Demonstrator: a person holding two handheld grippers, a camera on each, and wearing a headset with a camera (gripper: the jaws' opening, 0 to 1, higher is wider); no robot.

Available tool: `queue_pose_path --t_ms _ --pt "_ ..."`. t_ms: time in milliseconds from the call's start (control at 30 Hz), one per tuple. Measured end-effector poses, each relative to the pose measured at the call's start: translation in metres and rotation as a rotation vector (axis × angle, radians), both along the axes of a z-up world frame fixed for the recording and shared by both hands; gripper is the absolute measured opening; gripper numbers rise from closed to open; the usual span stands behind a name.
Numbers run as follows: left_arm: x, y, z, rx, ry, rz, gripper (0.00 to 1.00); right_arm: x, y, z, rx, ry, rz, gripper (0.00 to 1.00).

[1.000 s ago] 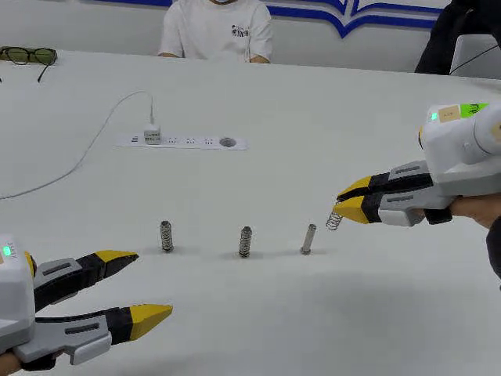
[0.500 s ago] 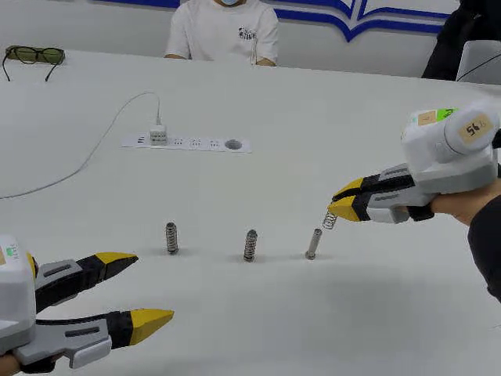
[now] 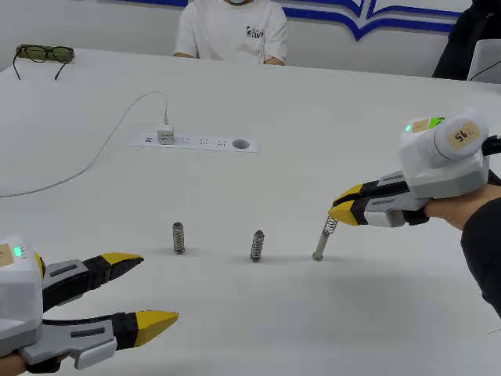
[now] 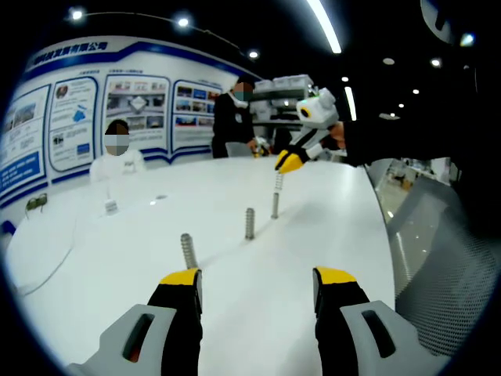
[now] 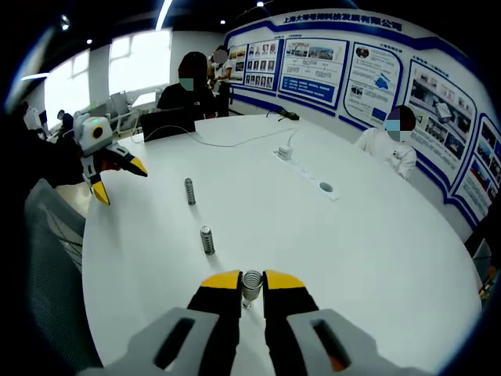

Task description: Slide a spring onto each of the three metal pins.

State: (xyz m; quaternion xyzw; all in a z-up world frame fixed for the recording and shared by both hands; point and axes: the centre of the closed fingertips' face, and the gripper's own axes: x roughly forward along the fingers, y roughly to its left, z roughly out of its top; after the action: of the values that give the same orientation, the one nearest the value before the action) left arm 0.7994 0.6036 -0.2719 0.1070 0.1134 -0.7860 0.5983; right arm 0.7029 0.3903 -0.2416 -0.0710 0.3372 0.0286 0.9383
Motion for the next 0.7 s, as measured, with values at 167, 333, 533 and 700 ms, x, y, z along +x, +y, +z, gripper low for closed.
queue_pose_path --t_ms 167,333,533,700 --pt "0.001 0.001 0.0 0.004 0.001 0.004 0.58 0.001 0.0 -0.003 0.007 0.004 0.001 0.11" --pt "0.001 0.002 -0.001 0.008 0.0 0.006 0.57 0.002 0.0 -0.006 0.012 0.005 0.0 0.11" --pt "0.001 0.003 -0.003 0.013 0.001 0.009 0.57 0.002 0.0 -0.01 0.018 0.013 0.002 0.11" --pt "0.0 0.003 -0.003 0.013 0.001 0.01 0.57 0.001 -0.001 -0.013 0.023 0.015 -0.003 0.11"
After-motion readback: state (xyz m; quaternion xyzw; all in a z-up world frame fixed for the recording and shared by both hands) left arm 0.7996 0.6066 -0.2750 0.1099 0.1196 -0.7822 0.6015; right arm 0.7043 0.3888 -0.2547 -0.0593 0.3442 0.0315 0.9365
